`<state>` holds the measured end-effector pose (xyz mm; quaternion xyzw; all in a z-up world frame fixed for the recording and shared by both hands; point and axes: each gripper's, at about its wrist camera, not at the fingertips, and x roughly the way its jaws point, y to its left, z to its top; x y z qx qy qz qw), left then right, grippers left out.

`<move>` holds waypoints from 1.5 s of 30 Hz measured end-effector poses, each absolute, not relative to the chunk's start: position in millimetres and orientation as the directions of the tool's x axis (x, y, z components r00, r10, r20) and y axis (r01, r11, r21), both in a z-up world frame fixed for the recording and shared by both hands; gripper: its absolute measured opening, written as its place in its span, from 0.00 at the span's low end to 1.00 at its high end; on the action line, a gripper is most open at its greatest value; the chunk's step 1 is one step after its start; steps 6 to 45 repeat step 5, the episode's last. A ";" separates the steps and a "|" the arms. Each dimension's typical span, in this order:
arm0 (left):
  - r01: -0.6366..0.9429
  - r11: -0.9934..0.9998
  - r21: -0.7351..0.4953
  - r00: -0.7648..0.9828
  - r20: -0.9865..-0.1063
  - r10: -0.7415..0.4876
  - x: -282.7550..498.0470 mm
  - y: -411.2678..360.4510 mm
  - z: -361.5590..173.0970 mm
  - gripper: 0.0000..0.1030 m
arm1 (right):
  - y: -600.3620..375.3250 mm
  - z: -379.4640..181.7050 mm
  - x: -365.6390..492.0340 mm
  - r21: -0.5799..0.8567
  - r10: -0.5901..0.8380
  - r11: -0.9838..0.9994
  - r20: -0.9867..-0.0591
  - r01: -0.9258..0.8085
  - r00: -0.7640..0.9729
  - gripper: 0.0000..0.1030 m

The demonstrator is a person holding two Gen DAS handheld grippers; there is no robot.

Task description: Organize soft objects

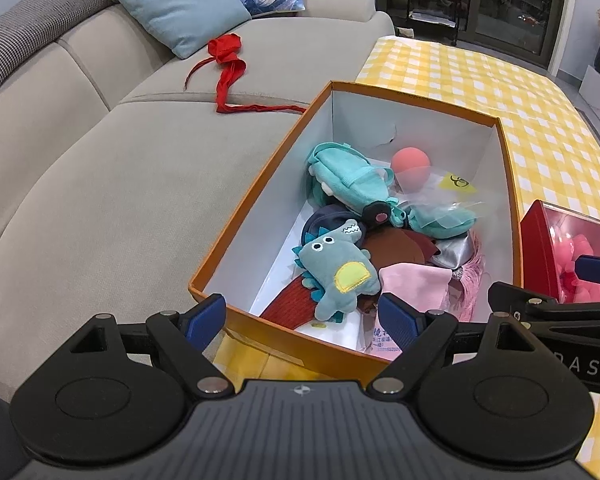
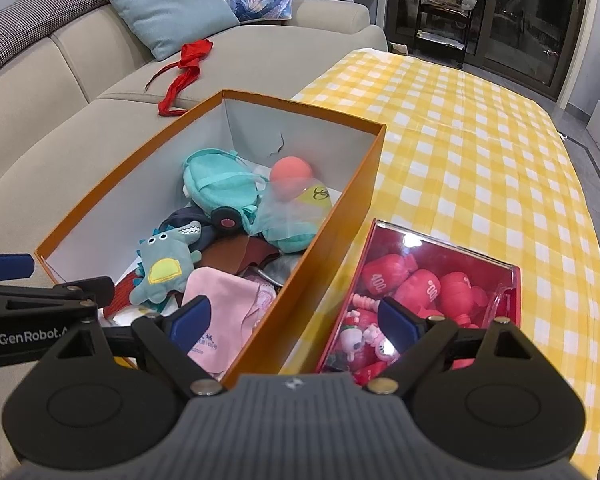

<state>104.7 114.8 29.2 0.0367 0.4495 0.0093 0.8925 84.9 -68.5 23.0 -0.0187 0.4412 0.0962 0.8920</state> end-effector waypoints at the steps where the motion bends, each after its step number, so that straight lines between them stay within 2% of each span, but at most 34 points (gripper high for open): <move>1: 0.017 0.997 0.077 0.598 -0.800 0.051 104.6 114.4 29.2 0.98 | -68.6 23.1 85.1 0.052 0.155 0.981 -0.791 -0.188 0.592 0.86; 45: 0.018 0.997 0.078 0.599 -0.799 0.052 104.9 113.8 29.2 0.98 | -68.6 22.0 84.7 0.048 0.152 0.981 -0.791 -0.188 0.593 0.86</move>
